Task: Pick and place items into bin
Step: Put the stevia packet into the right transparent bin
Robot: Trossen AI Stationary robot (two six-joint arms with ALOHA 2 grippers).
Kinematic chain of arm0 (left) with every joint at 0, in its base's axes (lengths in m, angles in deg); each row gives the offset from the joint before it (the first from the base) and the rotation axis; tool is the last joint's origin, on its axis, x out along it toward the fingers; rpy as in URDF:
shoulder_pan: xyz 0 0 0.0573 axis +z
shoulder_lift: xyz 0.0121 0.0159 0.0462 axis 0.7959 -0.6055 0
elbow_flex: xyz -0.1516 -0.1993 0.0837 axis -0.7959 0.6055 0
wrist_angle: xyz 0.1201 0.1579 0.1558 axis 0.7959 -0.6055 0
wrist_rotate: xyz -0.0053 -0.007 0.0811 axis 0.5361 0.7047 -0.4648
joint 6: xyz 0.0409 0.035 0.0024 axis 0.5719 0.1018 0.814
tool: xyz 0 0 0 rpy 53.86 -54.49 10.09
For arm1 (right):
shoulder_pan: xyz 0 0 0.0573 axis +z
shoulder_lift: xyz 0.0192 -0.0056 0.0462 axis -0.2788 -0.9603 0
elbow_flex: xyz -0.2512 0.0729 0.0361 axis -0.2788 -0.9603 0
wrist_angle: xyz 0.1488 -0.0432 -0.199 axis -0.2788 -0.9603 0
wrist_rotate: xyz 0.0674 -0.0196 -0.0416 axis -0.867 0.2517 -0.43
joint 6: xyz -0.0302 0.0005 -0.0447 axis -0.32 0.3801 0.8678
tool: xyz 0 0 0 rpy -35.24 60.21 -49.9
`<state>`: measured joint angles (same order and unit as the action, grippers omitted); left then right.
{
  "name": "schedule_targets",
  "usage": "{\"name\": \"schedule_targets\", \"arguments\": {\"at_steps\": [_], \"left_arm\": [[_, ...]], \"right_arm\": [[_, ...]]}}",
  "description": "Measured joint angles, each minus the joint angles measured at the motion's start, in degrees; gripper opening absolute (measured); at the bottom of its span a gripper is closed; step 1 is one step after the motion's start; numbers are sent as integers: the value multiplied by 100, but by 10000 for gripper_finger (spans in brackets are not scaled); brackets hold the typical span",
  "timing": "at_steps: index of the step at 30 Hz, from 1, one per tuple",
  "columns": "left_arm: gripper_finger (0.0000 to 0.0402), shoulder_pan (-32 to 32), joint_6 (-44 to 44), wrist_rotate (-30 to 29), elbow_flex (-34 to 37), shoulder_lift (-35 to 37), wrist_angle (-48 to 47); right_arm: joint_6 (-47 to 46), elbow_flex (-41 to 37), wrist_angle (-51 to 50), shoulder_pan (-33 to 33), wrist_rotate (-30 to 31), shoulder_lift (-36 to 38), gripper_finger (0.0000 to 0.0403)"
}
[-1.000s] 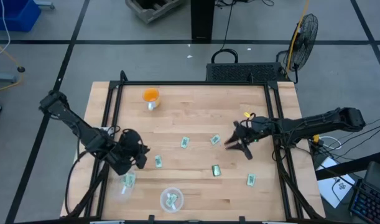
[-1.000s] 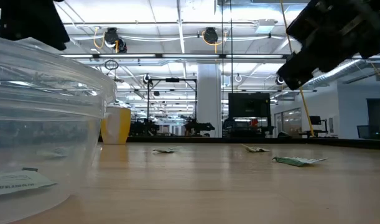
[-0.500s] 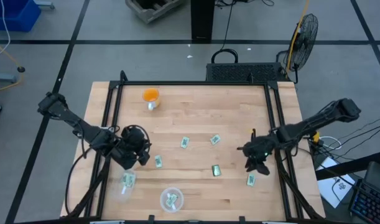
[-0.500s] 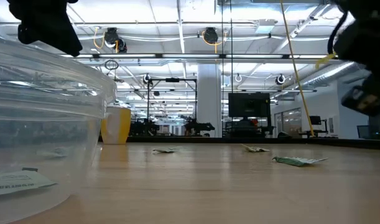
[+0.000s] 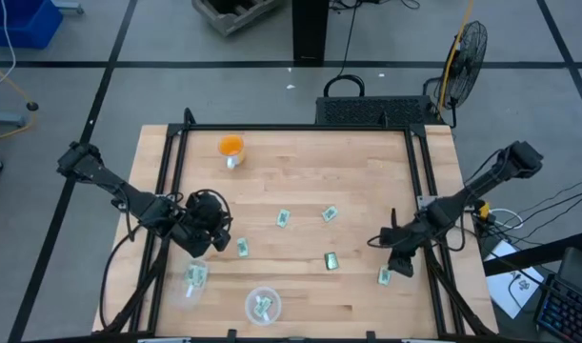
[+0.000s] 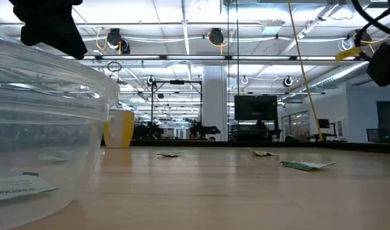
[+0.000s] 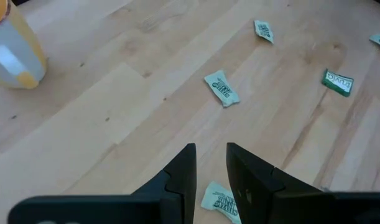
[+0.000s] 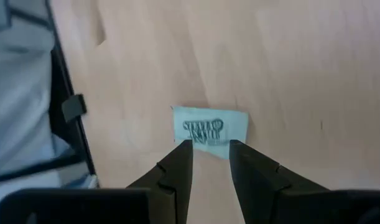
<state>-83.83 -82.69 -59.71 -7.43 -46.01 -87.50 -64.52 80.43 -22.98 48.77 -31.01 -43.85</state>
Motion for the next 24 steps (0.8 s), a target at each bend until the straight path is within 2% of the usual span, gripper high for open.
{"name": "schedule_targets", "arguments": {"at_steps": [8,13,19,24], "left_arm": [[93,0,-5,-1,0,0,0],[93,0,-17,0,0,0,0],[93,0,91,-2,0,0,7],[93,0,96,-4,0,0,15]], "right_arm": [[-2012,-215,-101,235,9,-2,98],[-3219,-705,657,243,-21,-2,98],[-3567,-1226,2025,243,-16,0,98],[-3791,-1417,2107,238,-10,13,98]]}}
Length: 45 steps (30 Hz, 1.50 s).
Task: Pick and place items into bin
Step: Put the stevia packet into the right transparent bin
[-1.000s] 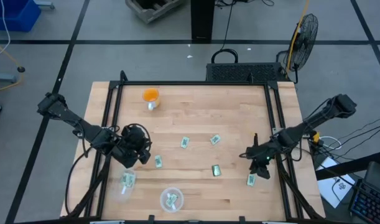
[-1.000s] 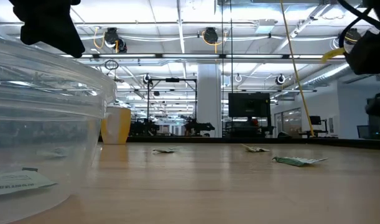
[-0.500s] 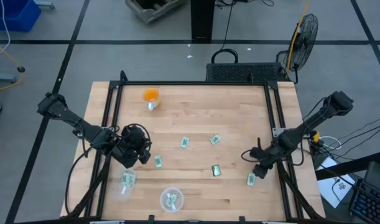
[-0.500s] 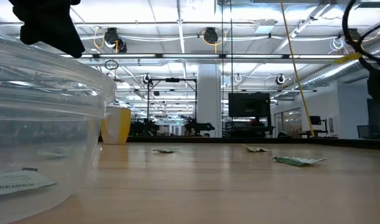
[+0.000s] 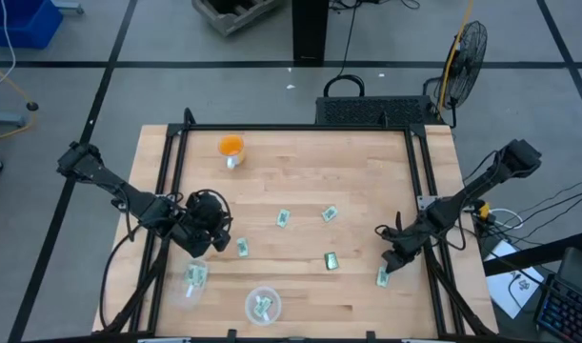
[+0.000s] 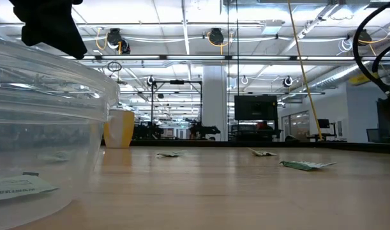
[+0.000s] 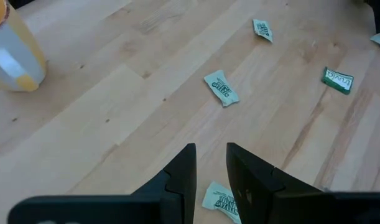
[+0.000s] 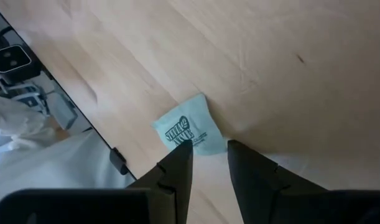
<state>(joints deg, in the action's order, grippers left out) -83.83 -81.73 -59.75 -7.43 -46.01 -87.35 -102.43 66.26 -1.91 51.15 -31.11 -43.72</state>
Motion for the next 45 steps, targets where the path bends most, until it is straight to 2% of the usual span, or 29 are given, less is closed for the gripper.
{"name": "schedule_targets", "arguments": {"at_steps": [11,15,20,23,26,31,37,42,45], "left_arm": [[93,0,39,-9,0,0,2],[93,0,43,-64,0,0,0],[93,0,54,-105,0,0,0],[93,0,54,-105,0,0,0],[93,0,53,-107,0,0,0],[93,0,71,-110,0,-1,0],[93,0,166,-269,0,-2,2],[93,0,166,-273,0,-2,0],[93,0,168,-275,0,-2,2]], "right_arm": [[84,-63,-62,3,244,-4,90],[172,-65,-96,7,405,-8,65],[347,-68,-79,4,508,-13,11],[489,-72,66,4,669,-13,6],[755,-110,698,-2,966,-24,3],[1716,-85,2520,-41,1557,-15,1],[3233,-89,3507,-409,2821,-13,1],[4640,59,3700,-897,3006,-17,1],[5567,412,3671,-1157,2719,-32,0]]}}
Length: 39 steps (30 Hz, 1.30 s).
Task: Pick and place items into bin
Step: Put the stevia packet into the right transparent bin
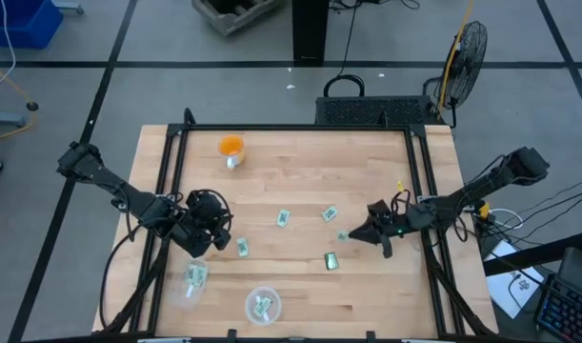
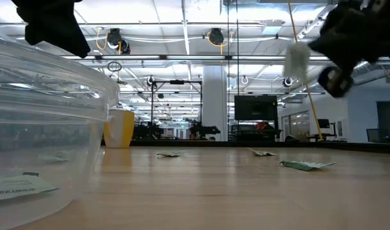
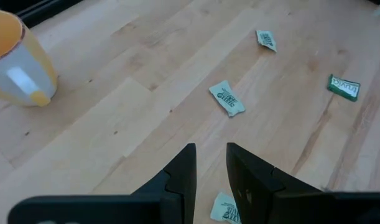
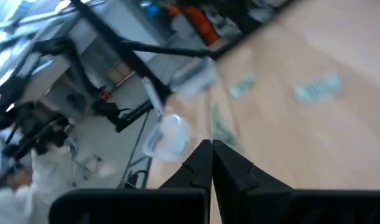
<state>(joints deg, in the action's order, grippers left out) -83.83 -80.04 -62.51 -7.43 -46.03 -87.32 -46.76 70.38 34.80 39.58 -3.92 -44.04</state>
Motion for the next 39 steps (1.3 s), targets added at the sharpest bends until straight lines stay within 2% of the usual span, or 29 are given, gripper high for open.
{"name": "schedule_targets", "arguments": {"at_steps": [4,8,11,13,16,20,24,27,34,39], "left_arm": [[93,0,-1,-13,0,1,1],[93,0,4,-16,0,0,0],[93,0,22,-179,0,0,2],[93,9,37,-362,0,0,2],[93,89,37,-457,0,0,2],[93,200,35,-465,0,0,1],[93,283,37,-442,0,0,2],[93,313,180,-439,0,1,2],[93,332,293,-426,0,0,2],[93,332,256,-417,0,0,3]], "right_arm": [[1260,931,-674,-206,-481,-19,0],[2141,2076,-2512,-343,-239,-311,0],[2555,2607,-2973,-556,-13,-780,0],[2805,2753,-2770,-748,-259,-1161,0],[2947,2785,-1945,-1023,-1019,-1820,0],[2944,2793,-422,-1178,-2278,-2809,0],[2739,2926,1147,-998,-2875,-3751,0],[2760,3478,960,-752,-2836,-4296,0],[3470,5442,-1312,-305,-2079,-5364,0],[2976,5877,-1513,-207,-2112,-5771,0]]}}
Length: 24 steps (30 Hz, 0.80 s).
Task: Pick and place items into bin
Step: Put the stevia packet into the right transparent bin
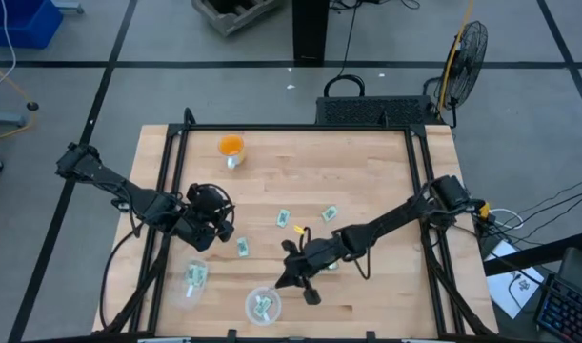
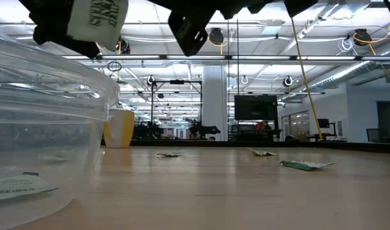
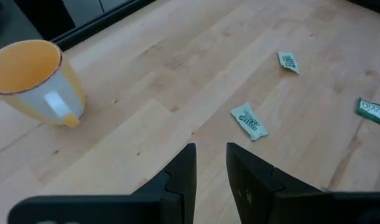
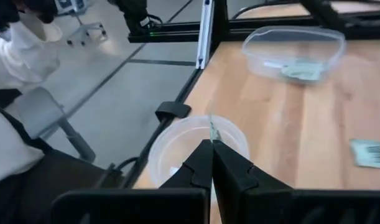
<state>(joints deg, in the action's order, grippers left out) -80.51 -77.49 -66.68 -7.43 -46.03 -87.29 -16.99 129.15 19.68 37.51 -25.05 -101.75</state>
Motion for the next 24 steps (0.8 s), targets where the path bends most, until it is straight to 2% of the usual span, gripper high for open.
{"name": "schedule_targets", "arguments": {"at_steps": [5,9,13,24], "left_arm": [[93,0,20,-4,0,0,-1],[93,0,-11,-4,0,0,1],[93,0,-135,-4,0,0,1],[93,0,-151,-2,0,0,1]], "right_arm": [[-326,11,67,22,-45,-220,0],[-670,10,233,0,-454,-438,0],[-855,9,522,13,-564,-536,0],[-720,7,503,103,-943,-546,0]]}}
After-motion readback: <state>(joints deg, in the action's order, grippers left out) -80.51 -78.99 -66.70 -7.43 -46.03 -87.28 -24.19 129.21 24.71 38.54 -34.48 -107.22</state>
